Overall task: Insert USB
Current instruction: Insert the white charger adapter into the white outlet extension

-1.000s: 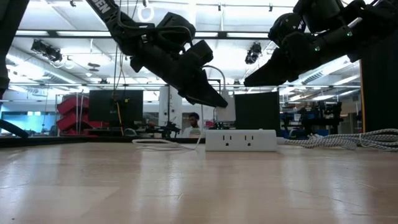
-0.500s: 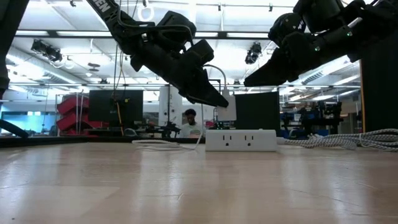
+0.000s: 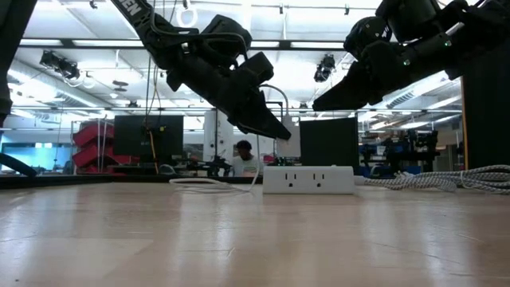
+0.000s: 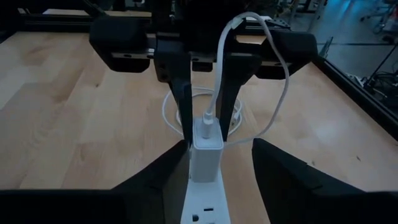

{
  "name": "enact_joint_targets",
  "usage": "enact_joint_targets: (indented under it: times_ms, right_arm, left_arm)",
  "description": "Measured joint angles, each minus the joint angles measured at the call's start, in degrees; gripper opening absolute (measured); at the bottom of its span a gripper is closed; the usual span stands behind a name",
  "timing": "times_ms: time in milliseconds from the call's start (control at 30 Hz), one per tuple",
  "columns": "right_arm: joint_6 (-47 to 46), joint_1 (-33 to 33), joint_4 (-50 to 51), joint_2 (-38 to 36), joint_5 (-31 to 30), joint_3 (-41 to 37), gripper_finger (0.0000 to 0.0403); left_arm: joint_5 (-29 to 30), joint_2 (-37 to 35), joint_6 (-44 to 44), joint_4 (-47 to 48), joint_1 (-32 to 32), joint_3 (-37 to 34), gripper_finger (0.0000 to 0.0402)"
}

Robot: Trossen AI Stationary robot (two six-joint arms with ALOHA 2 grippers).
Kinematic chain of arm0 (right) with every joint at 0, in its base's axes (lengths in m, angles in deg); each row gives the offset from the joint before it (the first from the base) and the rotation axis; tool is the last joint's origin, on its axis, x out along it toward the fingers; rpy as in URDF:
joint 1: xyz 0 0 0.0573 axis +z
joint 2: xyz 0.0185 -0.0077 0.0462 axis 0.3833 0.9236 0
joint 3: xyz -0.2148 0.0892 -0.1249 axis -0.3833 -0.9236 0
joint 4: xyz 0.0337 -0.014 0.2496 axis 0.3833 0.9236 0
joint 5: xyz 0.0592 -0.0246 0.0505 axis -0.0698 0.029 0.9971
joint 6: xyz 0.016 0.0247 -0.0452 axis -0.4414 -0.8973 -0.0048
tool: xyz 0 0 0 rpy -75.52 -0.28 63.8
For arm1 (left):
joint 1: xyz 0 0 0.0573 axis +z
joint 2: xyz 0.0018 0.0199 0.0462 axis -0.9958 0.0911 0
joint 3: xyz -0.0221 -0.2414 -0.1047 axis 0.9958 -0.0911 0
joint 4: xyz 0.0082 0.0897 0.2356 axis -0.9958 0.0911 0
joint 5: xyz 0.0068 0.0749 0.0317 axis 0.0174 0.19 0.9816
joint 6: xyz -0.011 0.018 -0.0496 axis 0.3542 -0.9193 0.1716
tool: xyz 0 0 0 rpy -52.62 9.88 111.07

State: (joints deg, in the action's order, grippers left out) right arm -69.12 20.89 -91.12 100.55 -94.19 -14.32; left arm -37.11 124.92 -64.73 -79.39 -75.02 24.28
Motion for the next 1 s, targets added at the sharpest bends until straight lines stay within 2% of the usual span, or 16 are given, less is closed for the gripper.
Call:
enact_joint_targets:
  times_ms: [367, 600, 1000]
  right_arm:
    - [0.0, 0.0, -0.11, 0.0, 0.0, 0.0, 0.0144]
    - [0.0, 0.0, -0.15, 0.0, 0.0, 0.01, 0.0148]
    - [0.0, 0.0, -0.06, 0.0, 0.0, 0.02, 0.0145]
  left_arm:
    - [0.1, 0.07, 1.73, -1.14, -0.42, -0.04, 0.0074]
    - [3.13, 0.07, 1.96, 0.68, -0.44, -0.07, 0.0074]
    - [2.77, 1.89, 3.14, -0.38, -0.37, -0.17, 0.0074]
